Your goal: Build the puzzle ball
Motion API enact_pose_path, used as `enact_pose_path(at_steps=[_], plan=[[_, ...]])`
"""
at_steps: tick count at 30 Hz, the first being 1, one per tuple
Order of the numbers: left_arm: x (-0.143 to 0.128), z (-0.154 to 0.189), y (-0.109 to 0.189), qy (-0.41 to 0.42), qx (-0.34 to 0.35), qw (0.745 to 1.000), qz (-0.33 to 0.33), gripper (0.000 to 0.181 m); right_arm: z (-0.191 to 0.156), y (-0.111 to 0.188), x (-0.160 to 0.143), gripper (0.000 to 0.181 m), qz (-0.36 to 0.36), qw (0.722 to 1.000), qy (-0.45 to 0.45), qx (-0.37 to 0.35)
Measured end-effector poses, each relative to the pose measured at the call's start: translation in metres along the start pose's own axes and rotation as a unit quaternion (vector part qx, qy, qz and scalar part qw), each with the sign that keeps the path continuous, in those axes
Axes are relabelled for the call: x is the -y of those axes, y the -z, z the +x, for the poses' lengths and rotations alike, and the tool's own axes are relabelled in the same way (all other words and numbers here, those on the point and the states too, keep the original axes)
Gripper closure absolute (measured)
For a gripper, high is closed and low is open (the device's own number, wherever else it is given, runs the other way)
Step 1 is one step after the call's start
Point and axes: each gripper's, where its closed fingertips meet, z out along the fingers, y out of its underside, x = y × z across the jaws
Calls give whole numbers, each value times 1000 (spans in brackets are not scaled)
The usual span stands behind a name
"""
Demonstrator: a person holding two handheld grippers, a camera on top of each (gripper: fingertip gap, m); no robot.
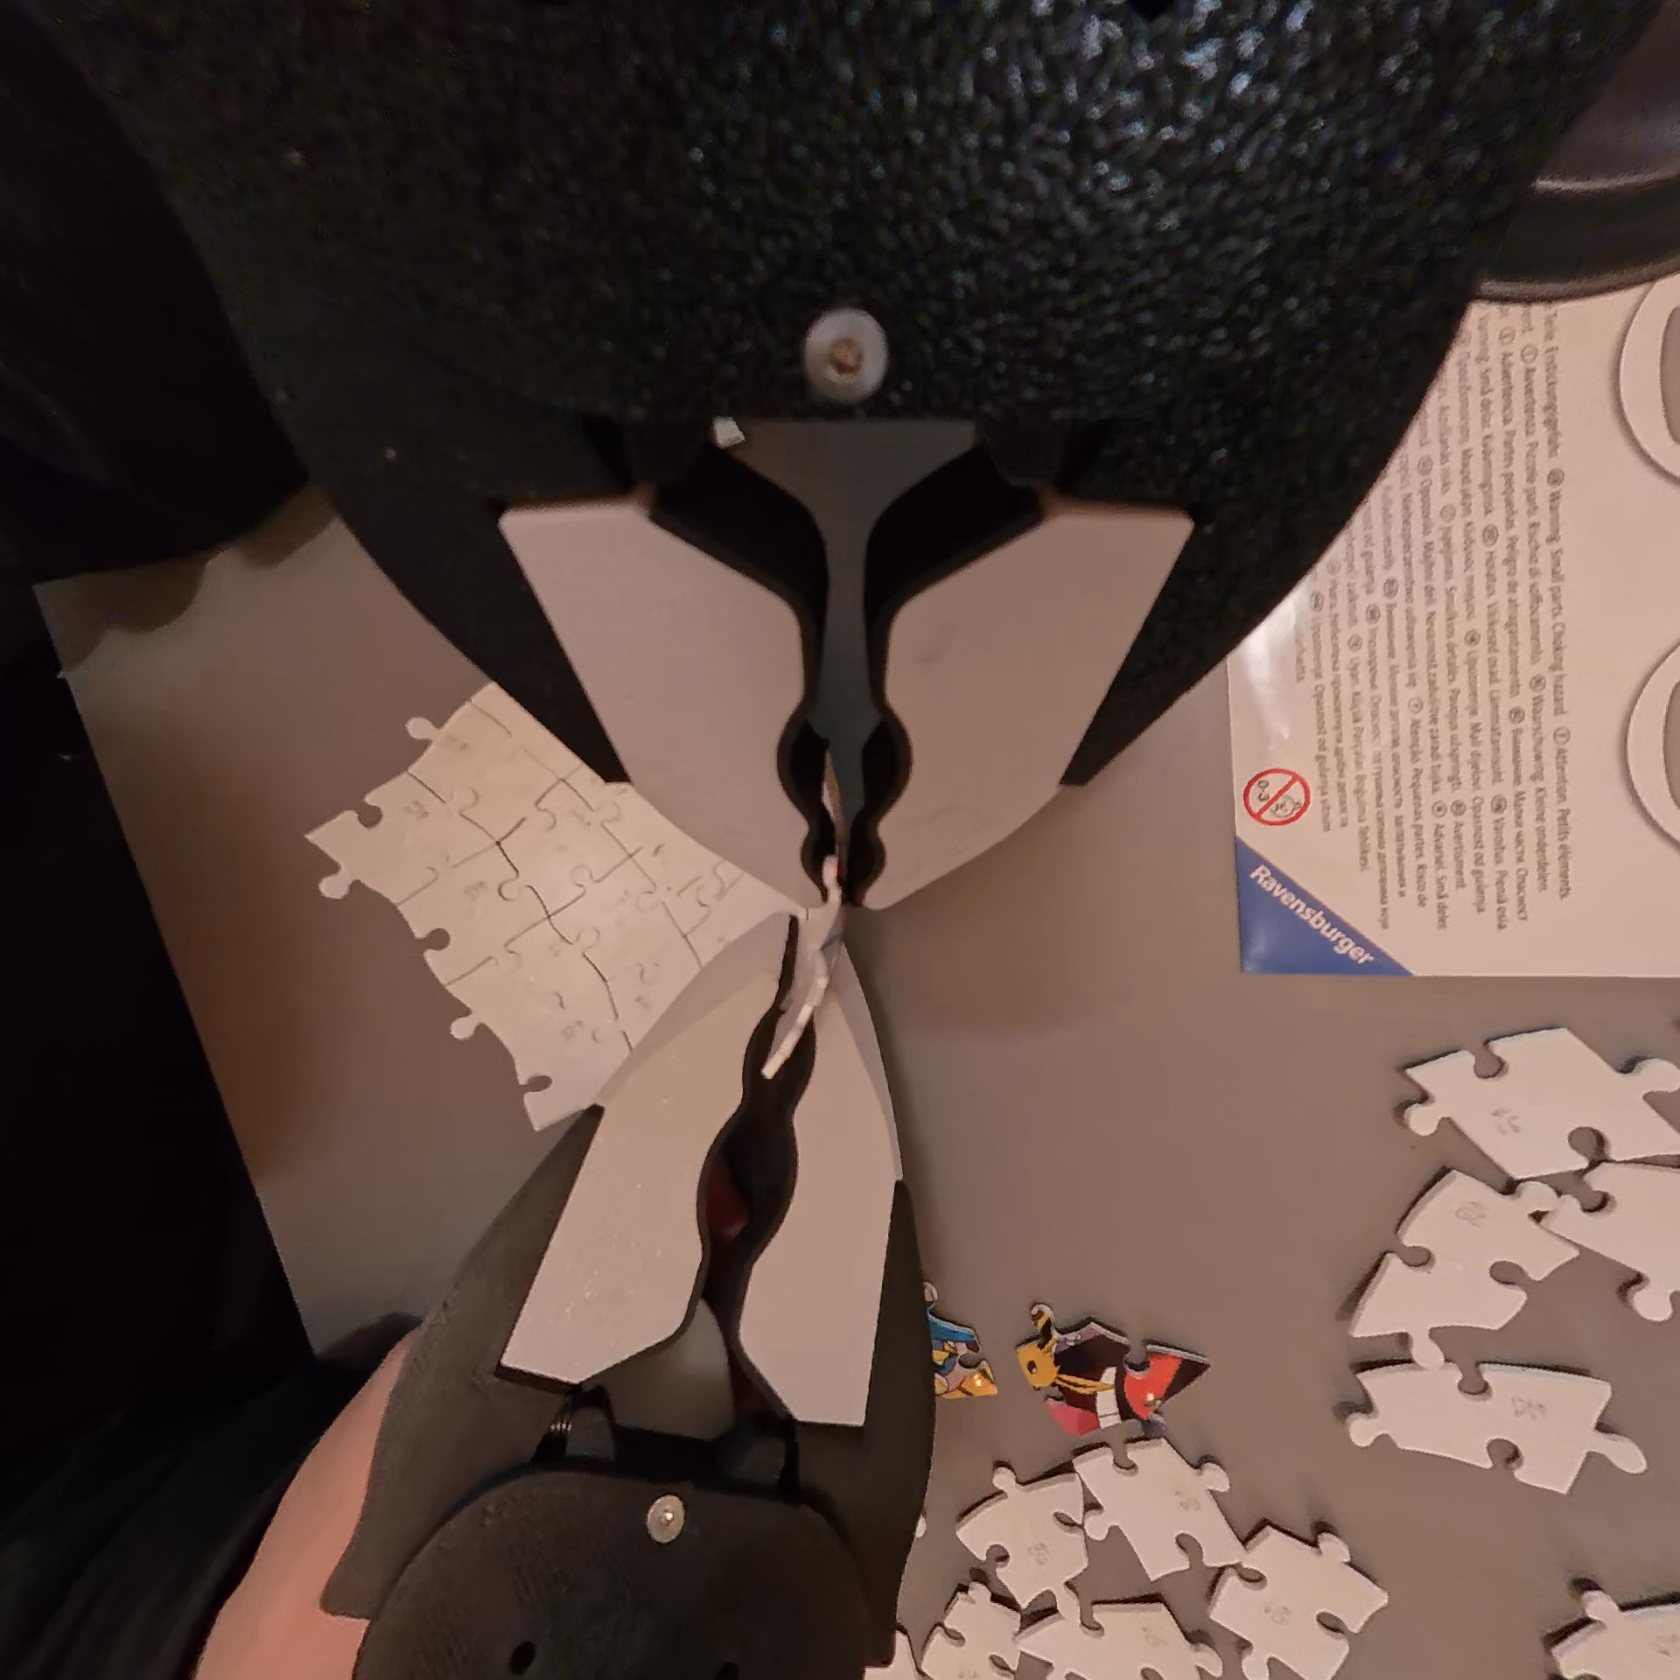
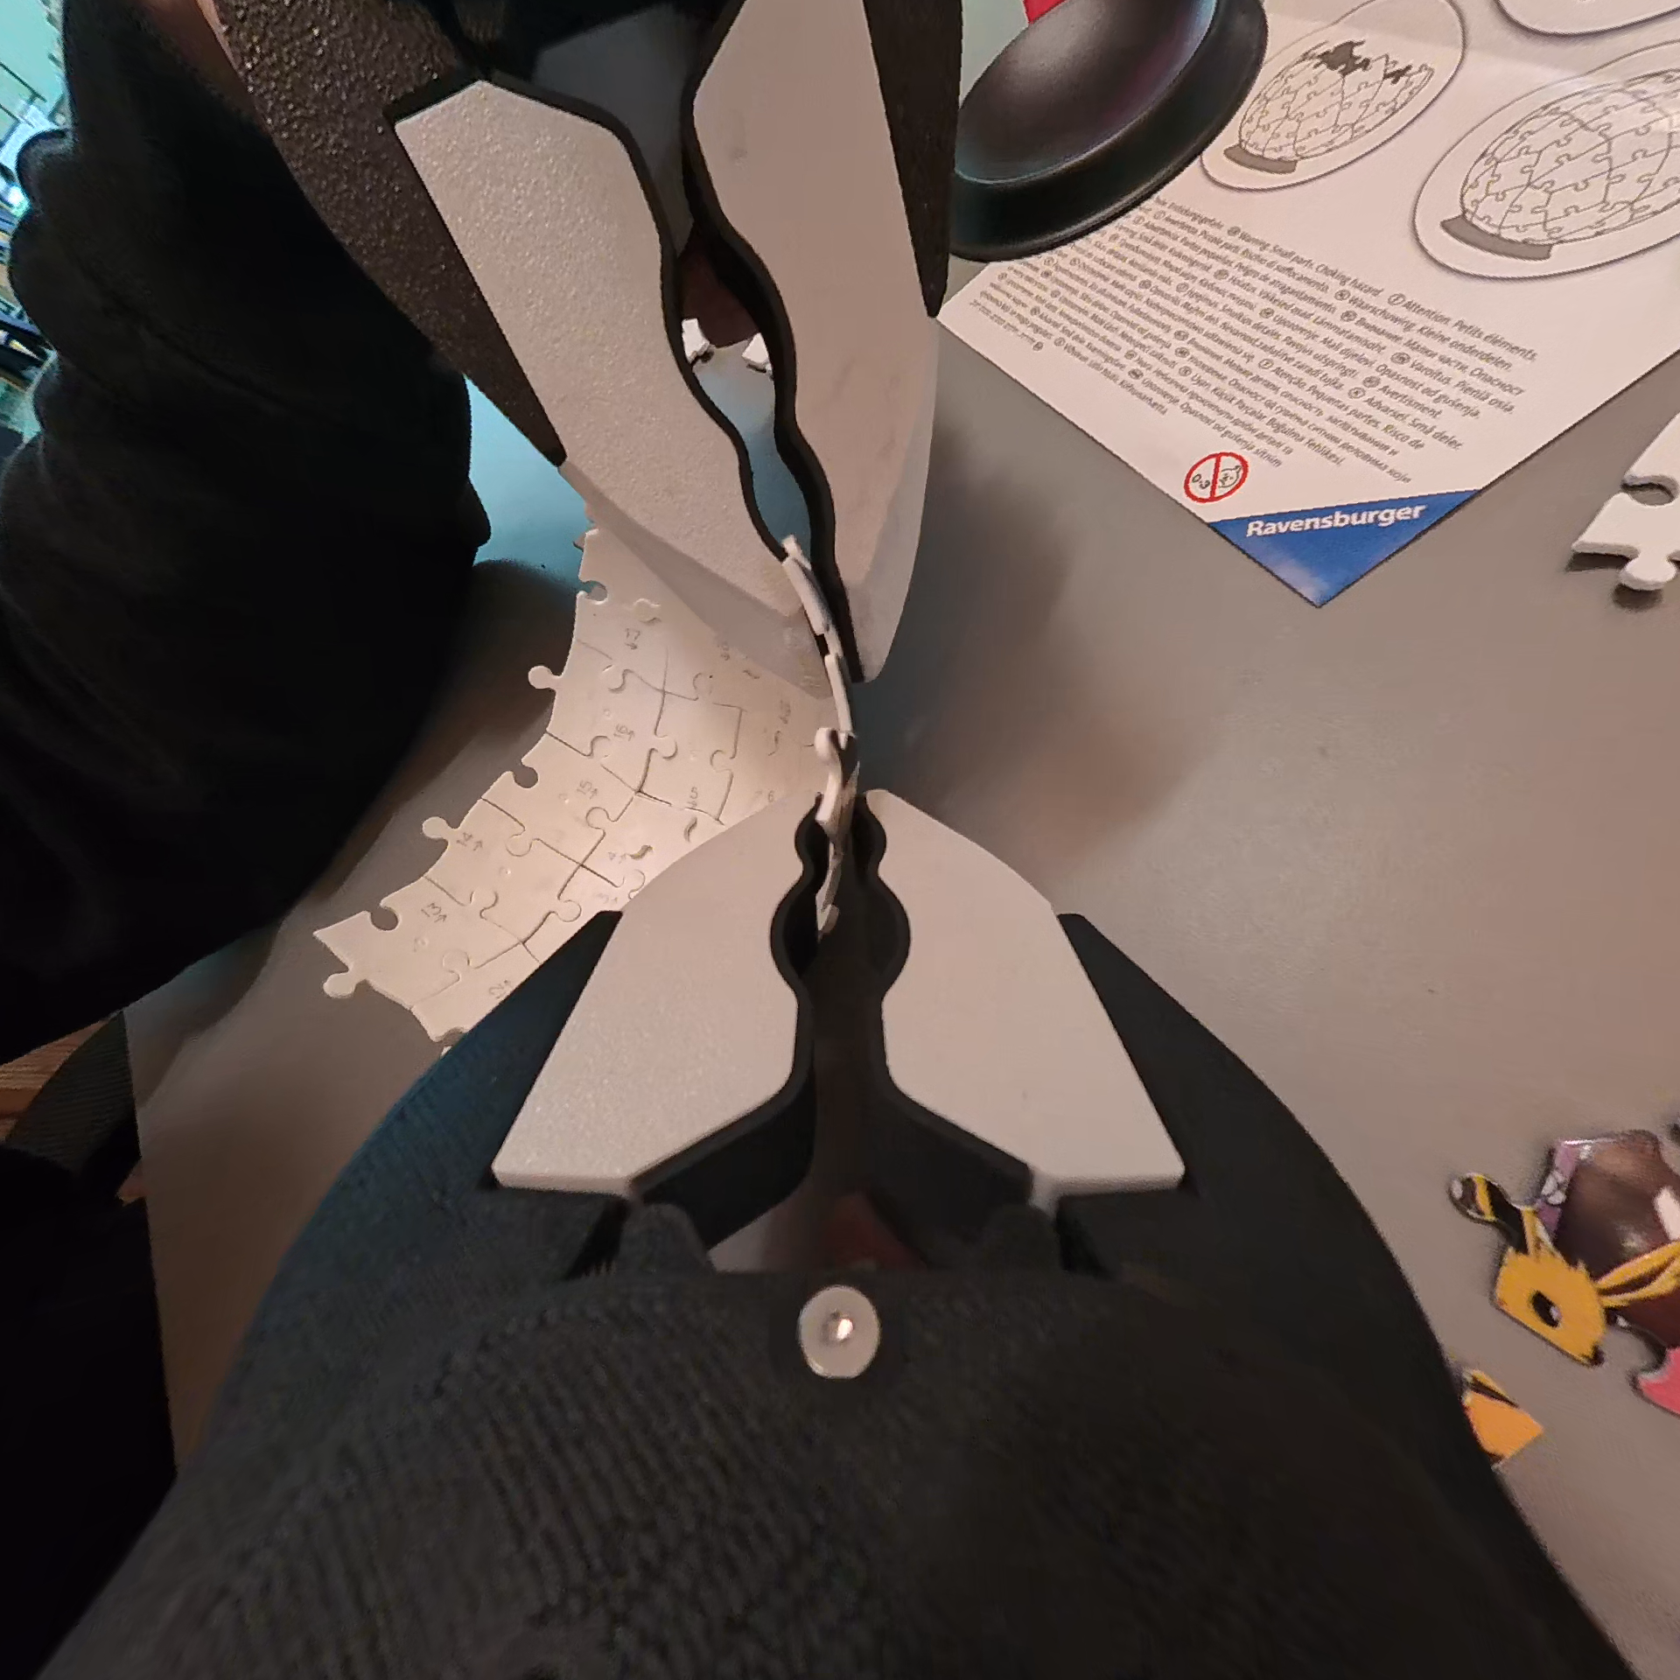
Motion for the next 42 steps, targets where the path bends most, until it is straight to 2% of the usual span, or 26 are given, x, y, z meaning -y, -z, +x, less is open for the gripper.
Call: enact_pose_path(at_steps=[6, 13, 21, 28, 32, 42], plan=[[3, -2, 4, 1, 6, 1000, 17, 180, 3, 2, 5, 178, 13, 1000, 12, -15], [2, 0, 1, 0, -2, 1000, 10, 180, 1, 2, 0, 178, -7, 1000, -5, -2], [3, -2, 3, 0, 2, 1000, 19, 180, 2, 3, 5, 178, 20, 999, -26, 10], [3, -3, 3, -10, 5, 1000, 21, 180, -3, 5, 8, 166, 26, 999, -10, 32], [5, -2, 2, -16, 6, 1000, 23, 180, 0, 9, 16, 174, 55, 998, -7, 23], [3, -3, 2, -22, 11, 1000, 18, 180, 5, 7, 16, 178, 50, 999, 3, -4]])
